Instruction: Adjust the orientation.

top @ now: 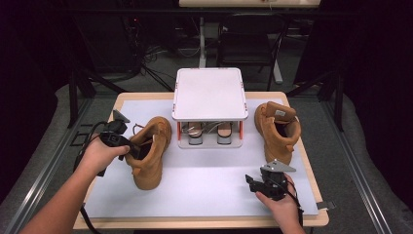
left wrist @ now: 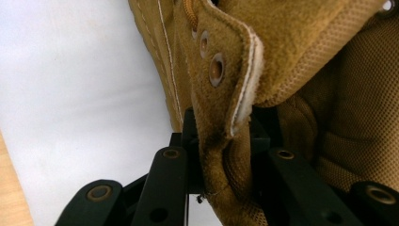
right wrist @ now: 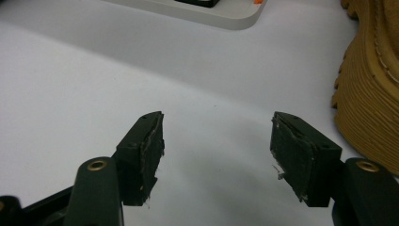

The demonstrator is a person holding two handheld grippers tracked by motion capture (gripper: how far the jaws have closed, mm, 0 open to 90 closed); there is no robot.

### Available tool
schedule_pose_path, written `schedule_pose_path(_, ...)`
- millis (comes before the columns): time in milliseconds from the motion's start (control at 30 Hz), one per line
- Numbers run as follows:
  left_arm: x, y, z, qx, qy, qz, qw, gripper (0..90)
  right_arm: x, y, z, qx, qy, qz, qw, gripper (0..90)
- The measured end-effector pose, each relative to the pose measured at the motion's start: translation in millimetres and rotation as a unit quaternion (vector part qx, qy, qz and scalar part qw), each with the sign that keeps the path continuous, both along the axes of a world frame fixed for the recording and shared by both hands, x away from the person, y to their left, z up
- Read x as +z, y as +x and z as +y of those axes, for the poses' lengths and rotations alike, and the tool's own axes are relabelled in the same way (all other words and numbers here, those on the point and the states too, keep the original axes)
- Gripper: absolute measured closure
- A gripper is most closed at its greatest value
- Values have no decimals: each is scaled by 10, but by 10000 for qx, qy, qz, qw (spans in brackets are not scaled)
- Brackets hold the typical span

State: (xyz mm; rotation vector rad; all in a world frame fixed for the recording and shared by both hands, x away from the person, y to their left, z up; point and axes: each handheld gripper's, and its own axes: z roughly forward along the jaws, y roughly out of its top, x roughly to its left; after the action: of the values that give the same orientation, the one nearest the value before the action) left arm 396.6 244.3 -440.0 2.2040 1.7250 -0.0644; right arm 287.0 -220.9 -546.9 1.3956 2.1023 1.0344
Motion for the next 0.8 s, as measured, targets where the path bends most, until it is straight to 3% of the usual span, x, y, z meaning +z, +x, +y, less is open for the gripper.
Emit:
schedule_pose_path(300,-22,15,-3,-160,0,-102,9998,701,7,-2,23,46,-157,31,9999,295)
schedule_pose_path(500,-39,14,-24,-284,135,-184,9993,690,47,17,-1,191,30,26,9998,297)
schedule_pose_path(633,-70,24,-47,-347,245,-249,9988,680,62,33,-16,276,222,116,9993,419)
schedule_pose_path(800,-135,47,-107,-388,429,-202,9981,670,104,24,20,139,-62,49,9999,475)
